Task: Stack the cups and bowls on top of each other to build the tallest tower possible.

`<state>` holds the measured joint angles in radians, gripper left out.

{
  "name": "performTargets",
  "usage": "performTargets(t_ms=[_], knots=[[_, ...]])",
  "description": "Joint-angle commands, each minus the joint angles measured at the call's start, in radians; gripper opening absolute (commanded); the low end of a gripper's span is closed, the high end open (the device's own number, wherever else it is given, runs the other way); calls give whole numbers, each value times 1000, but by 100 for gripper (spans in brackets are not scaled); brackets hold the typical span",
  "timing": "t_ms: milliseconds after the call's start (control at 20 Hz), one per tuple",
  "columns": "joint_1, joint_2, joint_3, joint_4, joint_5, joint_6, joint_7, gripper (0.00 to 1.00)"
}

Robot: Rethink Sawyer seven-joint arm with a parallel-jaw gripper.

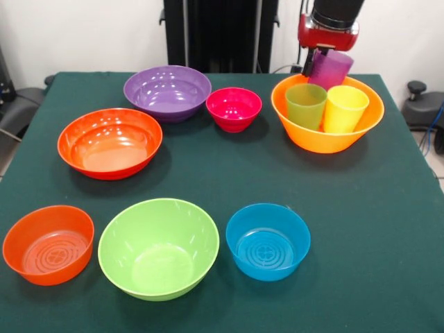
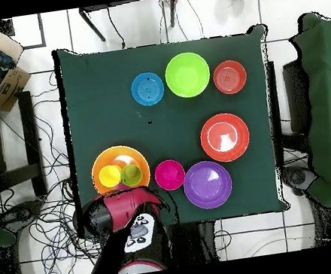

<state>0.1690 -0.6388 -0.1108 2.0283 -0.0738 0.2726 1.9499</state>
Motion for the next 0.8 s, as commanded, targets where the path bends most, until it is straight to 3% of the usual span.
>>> performTargets(t_ms=[50,800], knots=[[-32,75,124,-101,18,-50,98,0],[-52,127,124,-223,29,0,94,0]])
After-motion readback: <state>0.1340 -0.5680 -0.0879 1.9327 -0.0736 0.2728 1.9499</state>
